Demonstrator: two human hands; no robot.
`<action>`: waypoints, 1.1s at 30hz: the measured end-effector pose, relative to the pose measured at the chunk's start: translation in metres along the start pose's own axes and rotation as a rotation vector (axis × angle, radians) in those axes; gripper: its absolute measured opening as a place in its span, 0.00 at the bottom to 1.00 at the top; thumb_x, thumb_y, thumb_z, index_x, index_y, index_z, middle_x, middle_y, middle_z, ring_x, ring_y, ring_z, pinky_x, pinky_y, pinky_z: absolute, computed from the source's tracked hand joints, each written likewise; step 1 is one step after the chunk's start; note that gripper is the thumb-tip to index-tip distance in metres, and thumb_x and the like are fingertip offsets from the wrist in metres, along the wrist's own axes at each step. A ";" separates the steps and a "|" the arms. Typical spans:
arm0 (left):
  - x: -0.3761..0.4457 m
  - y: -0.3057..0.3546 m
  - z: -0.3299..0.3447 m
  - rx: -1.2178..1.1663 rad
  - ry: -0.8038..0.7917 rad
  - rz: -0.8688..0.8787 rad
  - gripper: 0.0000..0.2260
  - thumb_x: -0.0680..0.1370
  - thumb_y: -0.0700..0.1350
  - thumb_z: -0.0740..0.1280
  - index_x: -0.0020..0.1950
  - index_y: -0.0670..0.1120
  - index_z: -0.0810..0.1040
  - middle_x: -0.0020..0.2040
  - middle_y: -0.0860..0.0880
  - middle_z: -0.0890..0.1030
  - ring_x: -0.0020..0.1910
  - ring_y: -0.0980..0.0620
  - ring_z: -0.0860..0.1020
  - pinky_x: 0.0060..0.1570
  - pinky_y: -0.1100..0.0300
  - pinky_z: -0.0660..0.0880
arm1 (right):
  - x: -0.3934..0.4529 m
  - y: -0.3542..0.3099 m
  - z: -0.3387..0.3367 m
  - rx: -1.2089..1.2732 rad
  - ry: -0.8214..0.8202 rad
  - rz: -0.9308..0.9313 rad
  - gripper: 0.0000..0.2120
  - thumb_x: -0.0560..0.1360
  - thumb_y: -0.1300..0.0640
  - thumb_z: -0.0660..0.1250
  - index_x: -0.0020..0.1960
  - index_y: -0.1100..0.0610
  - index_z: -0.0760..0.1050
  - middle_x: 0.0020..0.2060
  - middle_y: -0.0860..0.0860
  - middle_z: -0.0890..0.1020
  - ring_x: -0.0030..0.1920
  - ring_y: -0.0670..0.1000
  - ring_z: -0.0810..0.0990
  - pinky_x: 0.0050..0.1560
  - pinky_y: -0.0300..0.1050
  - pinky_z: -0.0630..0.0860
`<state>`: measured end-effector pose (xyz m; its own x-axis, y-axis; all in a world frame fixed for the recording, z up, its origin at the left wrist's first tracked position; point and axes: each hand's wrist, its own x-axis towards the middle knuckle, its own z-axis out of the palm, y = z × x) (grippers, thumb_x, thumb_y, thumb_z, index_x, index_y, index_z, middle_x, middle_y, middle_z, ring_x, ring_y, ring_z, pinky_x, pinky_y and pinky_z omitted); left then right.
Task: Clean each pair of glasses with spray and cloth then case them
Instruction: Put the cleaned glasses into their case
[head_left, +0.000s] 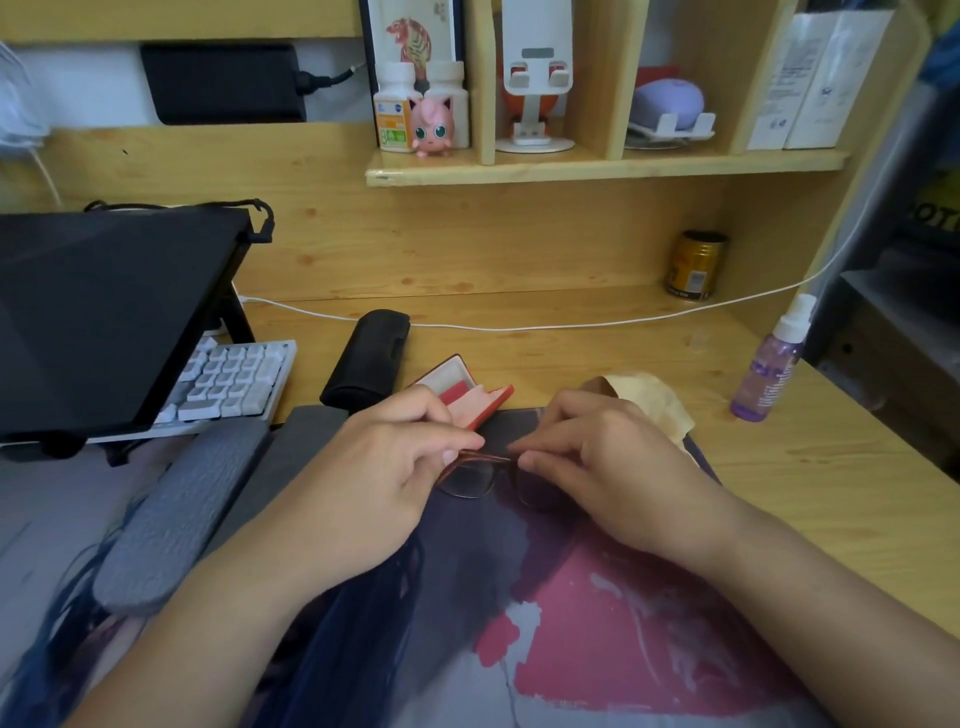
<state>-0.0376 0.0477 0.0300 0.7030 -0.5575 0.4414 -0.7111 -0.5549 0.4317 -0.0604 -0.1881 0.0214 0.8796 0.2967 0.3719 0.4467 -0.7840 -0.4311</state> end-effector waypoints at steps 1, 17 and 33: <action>-0.001 0.000 0.000 -0.004 -0.012 0.001 0.14 0.80 0.34 0.67 0.58 0.48 0.86 0.48 0.61 0.76 0.49 0.67 0.76 0.47 0.78 0.66 | 0.000 0.000 0.001 -0.017 -0.013 -0.014 0.09 0.77 0.48 0.67 0.51 0.46 0.86 0.42 0.43 0.77 0.45 0.45 0.76 0.48 0.49 0.76; 0.005 -0.012 -0.015 0.440 -0.031 -0.635 0.37 0.73 0.77 0.50 0.76 0.58 0.66 0.65 0.52 0.78 0.68 0.44 0.68 0.66 0.42 0.62 | 0.007 0.012 -0.012 -0.086 0.304 -0.046 0.07 0.78 0.57 0.66 0.47 0.53 0.83 0.42 0.48 0.80 0.43 0.51 0.80 0.47 0.47 0.77; 0.002 0.006 0.034 -0.012 -0.039 -0.038 0.53 0.74 0.46 0.77 0.75 0.74 0.37 0.65 0.69 0.63 0.57 0.58 0.75 0.54 0.62 0.73 | 0.004 0.013 -0.027 -0.426 0.015 -0.224 0.11 0.78 0.52 0.61 0.46 0.48 0.82 0.39 0.44 0.79 0.45 0.52 0.74 0.39 0.45 0.69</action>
<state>-0.0406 0.0224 0.0065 0.7288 -0.5605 0.3934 -0.6840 -0.5684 0.4573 -0.0555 -0.2122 0.0393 0.7653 0.4782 0.4308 0.5154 -0.8563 0.0348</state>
